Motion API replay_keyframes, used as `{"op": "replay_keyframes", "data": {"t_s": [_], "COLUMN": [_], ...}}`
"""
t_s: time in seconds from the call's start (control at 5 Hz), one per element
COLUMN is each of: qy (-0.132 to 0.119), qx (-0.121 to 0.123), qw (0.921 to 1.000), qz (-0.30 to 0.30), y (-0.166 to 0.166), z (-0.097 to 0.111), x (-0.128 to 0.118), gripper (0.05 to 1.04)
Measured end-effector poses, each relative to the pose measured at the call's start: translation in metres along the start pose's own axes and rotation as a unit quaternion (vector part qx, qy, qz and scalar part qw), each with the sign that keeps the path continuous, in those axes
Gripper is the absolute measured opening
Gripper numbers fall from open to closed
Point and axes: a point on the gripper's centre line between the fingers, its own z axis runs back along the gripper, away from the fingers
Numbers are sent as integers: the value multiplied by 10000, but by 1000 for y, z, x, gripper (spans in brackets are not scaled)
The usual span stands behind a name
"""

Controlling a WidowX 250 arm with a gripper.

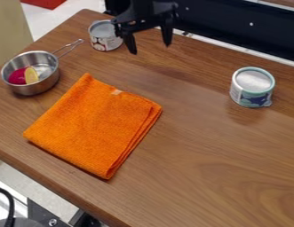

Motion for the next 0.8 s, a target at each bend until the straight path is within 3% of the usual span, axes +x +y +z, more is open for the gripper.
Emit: {"op": "replay_keyframes", "data": {"t_s": [0.2,0.4,0.6,0.8], "qy": [-208,-445,-541,-657], "qx": [-192,-141,-41,-148], "qw": [9929,9881,9897,9898], "qz": [-1153,-1464,-1322,-1256], "y": [11,27,48,65], "z": [11,15,14,23], "x": [-18,-24,-21,-16], "gripper": [998,998,998,998]}}
